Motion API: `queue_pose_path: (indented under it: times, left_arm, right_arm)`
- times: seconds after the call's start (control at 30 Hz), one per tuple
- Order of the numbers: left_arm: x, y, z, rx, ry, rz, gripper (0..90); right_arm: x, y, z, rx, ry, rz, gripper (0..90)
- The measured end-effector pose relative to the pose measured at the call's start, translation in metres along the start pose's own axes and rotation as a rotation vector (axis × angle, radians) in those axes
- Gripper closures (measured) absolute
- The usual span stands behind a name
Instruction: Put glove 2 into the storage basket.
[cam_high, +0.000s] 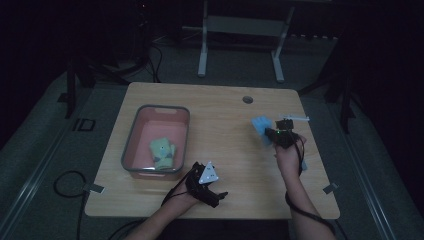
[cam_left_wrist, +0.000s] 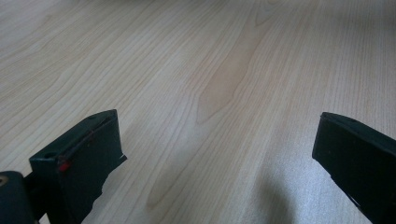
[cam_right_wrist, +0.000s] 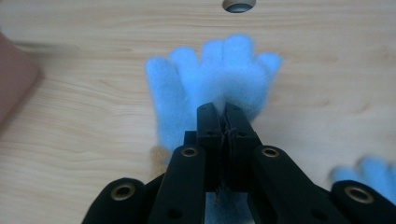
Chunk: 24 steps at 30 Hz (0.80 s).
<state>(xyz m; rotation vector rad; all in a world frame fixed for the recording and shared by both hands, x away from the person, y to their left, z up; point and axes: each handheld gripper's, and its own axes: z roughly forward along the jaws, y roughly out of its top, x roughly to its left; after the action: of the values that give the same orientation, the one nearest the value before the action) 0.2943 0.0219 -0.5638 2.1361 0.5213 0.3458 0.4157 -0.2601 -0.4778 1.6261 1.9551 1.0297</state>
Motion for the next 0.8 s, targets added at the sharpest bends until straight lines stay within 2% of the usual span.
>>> queue_pose_path:
  times: [0.1, 0.17, 0.4, 0.7, 0.8]
  left_arm:
    - [-0.002, 0.001, 0.001, 0.001, -0.003, 0.005, 1.7]
    - [-0.003, 0.002, 0.0, 0.003, -0.008, 0.017, 1.7]
    - [-0.002, 0.002, 0.001, 0.001, -0.007, 0.022, 1.8]
    - [-0.005, 0.001, 0.002, 0.021, -0.017, 0.04, 1.8]
    - [-0.005, 0.001, 0.003, 0.021, -0.018, 0.044, 1.8]
  right_arm:
    - [0.01, -0.017, -0.009, -0.019, -0.008, 0.011, 86.8]
    - [0.014, -0.028, -0.009, -0.011, -0.027, -0.015, 86.9]
    - [0.023, -0.061, -0.003, 0.043, -0.01, 0.002, 86.8]
    - [0.021, -0.083, 0.021, 0.092, -0.015, -0.002, 81.2]
    - [0.022, -0.086, 0.023, 0.079, -0.016, -0.03, 78.2]
